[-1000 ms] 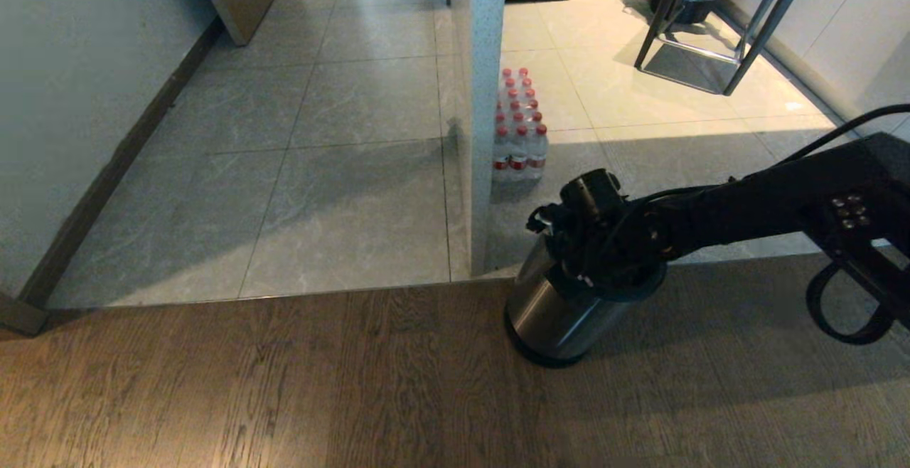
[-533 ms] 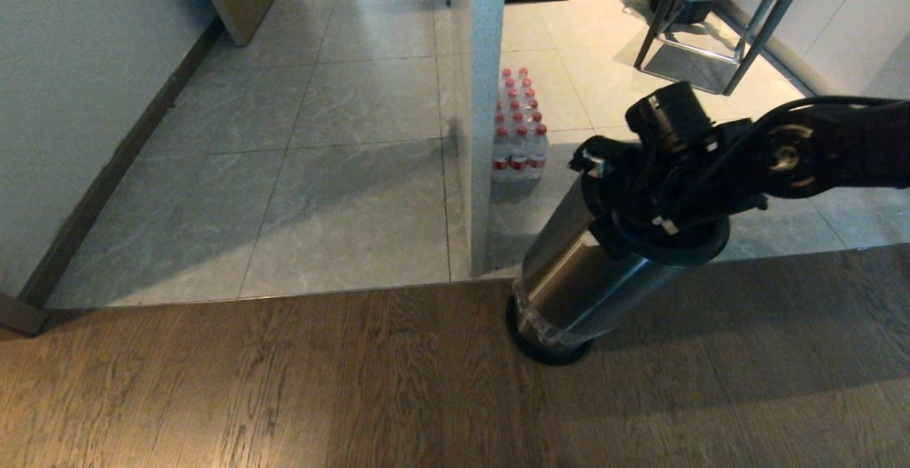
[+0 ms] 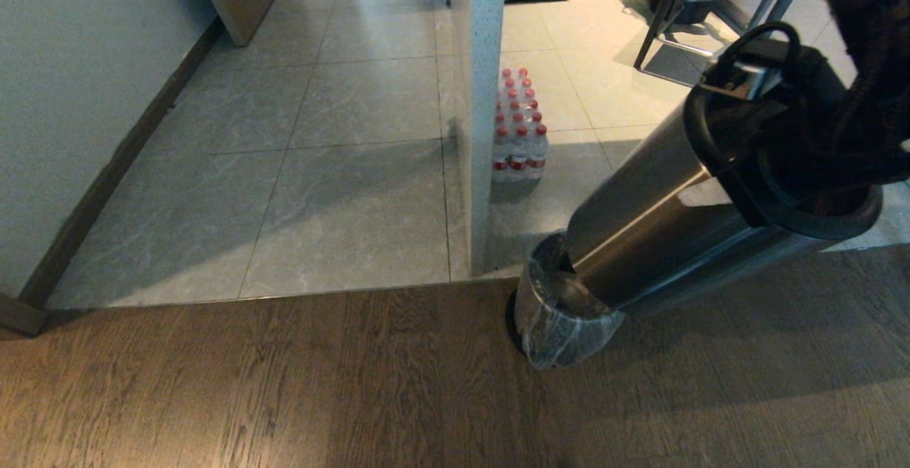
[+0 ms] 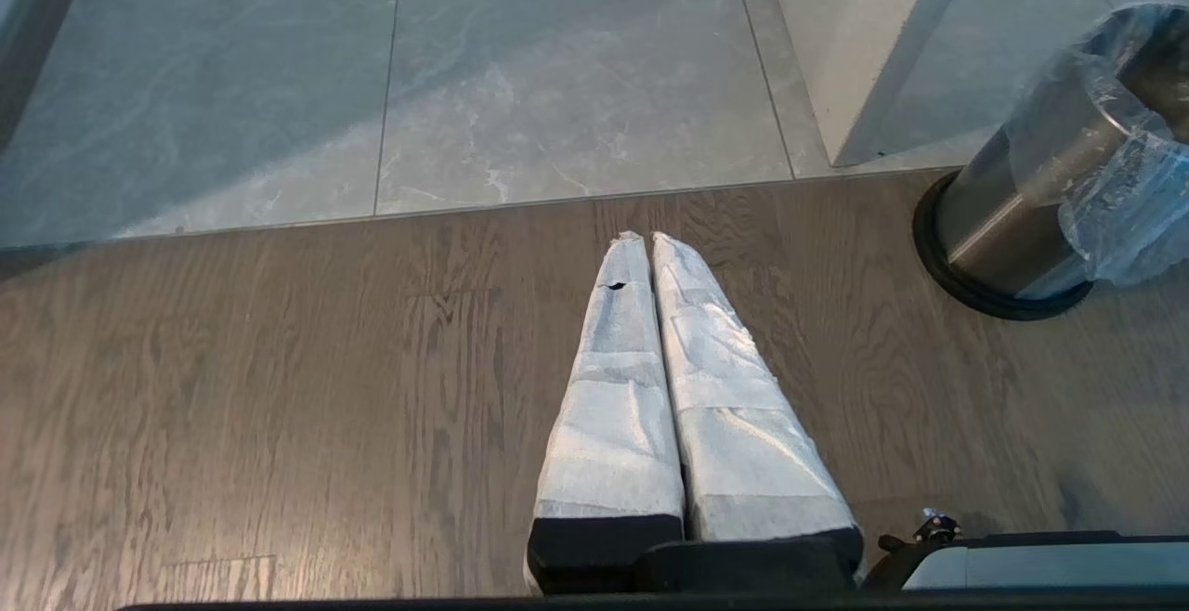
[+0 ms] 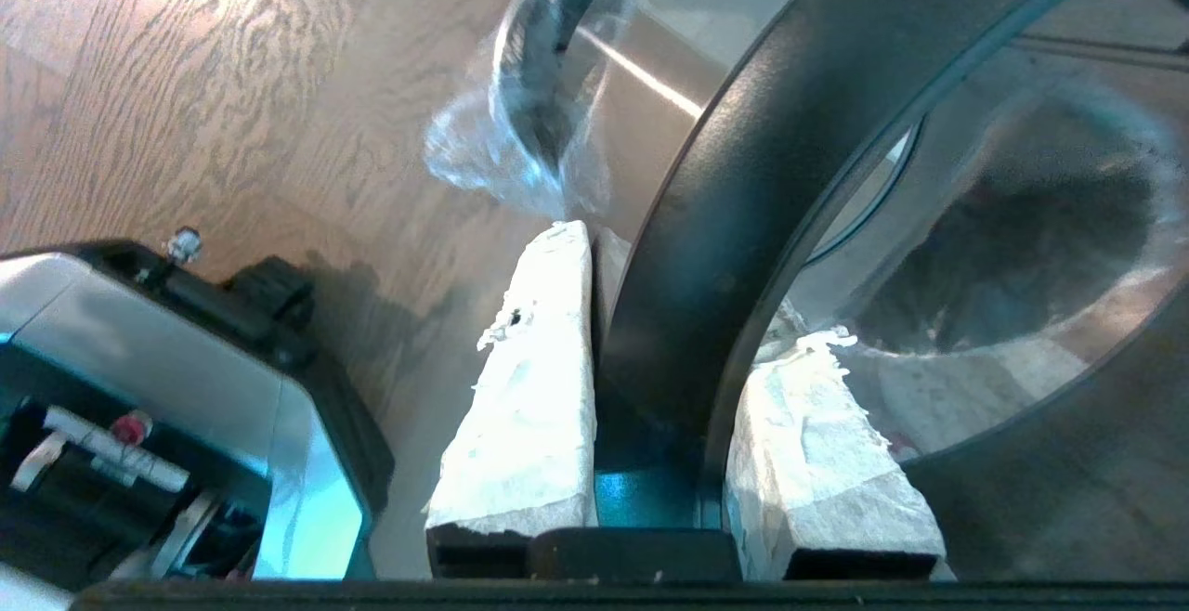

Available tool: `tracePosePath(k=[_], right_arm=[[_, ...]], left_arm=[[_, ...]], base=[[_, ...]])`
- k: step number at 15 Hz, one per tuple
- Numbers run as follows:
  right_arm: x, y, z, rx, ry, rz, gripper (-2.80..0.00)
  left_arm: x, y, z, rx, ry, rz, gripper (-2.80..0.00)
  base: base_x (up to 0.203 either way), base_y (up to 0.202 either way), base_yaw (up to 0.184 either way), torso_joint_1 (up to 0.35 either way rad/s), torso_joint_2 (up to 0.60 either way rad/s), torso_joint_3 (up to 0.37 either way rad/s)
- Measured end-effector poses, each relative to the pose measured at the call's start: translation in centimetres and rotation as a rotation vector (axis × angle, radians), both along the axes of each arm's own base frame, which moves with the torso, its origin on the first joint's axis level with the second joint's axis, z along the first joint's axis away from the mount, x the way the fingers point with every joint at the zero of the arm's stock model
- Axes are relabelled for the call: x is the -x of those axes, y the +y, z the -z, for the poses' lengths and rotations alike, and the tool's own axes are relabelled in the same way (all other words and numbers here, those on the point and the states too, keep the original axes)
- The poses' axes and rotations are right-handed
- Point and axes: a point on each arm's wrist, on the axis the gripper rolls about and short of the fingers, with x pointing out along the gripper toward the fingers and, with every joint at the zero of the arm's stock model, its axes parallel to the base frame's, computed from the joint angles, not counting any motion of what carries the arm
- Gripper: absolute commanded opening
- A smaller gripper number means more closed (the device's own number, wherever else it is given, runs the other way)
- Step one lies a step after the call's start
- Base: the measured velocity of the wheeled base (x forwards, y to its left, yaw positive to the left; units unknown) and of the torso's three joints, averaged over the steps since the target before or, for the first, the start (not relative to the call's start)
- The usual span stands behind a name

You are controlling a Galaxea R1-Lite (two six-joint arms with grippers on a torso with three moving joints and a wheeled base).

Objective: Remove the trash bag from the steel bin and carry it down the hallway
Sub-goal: Place the outer trash can on the ground

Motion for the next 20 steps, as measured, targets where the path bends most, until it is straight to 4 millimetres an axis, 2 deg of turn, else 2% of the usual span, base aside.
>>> tracePosePath(k=[2, 5, 7, 9, 11, 15, 18, 20], right_arm=[[1.1, -2.4, -0.9, -0.034, -0.004, 0.101, -2.80], [0.7, -7.4, -0.6, -0.078, 0.006, 0.358, -2.80], [-0.4, -11.4, 0.8, -0.092, 0.042, 0.554, -2.80], [-2.2, -15.0, 3.5, -0.123, 0.129, 0.723, -2.80], [-5.1, -17.6, 6.5, -0.179, 0.177, 0.838, -2.80], [-13.6, -21.6, 13.5, -0.290, 0.092, 0.980, -2.80], [-19.7, -23.1, 18.0, -0.292, -0.051, 0.994, -2.80], [-22.6, -23.8, 20.9, -0.289, -0.084, 0.997, -2.80]], left_arm=[[0.0, 0.0, 0.0, 0.000, -0.001, 0.000, -2.80], [0.0, 0.0, 0.0, 0.000, 0.000, 0.000, -2.80], [0.0, 0.0, 0.0, 0.000, 0.000, 0.000, -2.80], [0.0, 0.0, 0.0, 0.000, 0.000, 0.000, -2.80], [0.0, 0.0, 0.0, 0.000, 0.000, 0.000, -2.80], [0.0, 0.0, 0.0, 0.000, 0.000, 0.000, -2.80], [0.0, 0.0, 0.0, 0.000, 0.000, 0.000, -2.80], [0.0, 0.0, 0.0, 0.000, 0.000, 0.000, -2.80]], base=[[0.000, 0.000, 0.000, 0.000, 0.00, 0.000], [0.000, 0.000, 0.000, 0.000, 0.00, 0.000], [0.000, 0.000, 0.000, 0.000, 0.00, 0.000], [0.000, 0.000, 0.000, 0.000, 0.00, 0.000], [0.000, 0.000, 0.000, 0.000, 0.00, 0.000], [0.000, 0.000, 0.000, 0.000, 0.00, 0.000], [0.000, 0.000, 0.000, 0.000, 0.00, 0.000], [0.000, 0.000, 0.000, 0.000, 0.00, 0.000]])
